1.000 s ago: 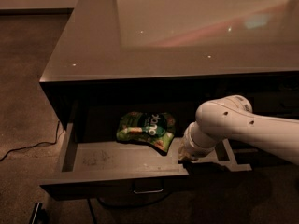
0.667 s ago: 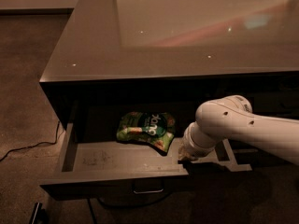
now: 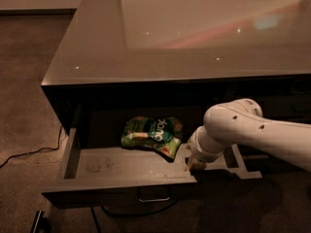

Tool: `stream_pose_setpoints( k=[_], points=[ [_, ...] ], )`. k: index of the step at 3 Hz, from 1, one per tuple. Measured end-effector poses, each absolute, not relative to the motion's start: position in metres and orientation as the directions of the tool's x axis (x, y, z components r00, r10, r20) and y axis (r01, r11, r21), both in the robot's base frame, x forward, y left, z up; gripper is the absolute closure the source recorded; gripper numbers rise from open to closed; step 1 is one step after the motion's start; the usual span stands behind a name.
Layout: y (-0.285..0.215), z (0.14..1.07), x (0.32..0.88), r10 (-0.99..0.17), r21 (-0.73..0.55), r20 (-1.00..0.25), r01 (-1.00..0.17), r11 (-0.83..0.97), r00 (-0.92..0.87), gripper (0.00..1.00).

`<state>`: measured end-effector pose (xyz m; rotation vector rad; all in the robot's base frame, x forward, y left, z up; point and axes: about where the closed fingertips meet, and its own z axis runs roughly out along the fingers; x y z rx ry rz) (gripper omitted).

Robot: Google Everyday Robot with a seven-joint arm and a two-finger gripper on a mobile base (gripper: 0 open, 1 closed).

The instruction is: Open top drawer

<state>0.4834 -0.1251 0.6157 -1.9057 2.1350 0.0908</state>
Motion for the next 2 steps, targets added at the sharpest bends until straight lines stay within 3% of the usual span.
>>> stream_pose_setpoints(
  k=[1, 2],
  points=[
    [-0.1251, 0.6156, 0.4834, -0.965, -0.136, -0.246, -0.982, 0.129, -0.093, 0.0],
    [-0.1251, 0.6156, 0.4834, -0.965, -0.136, -0.246, -0.982, 0.129, -0.093, 0.0]
  ],
)
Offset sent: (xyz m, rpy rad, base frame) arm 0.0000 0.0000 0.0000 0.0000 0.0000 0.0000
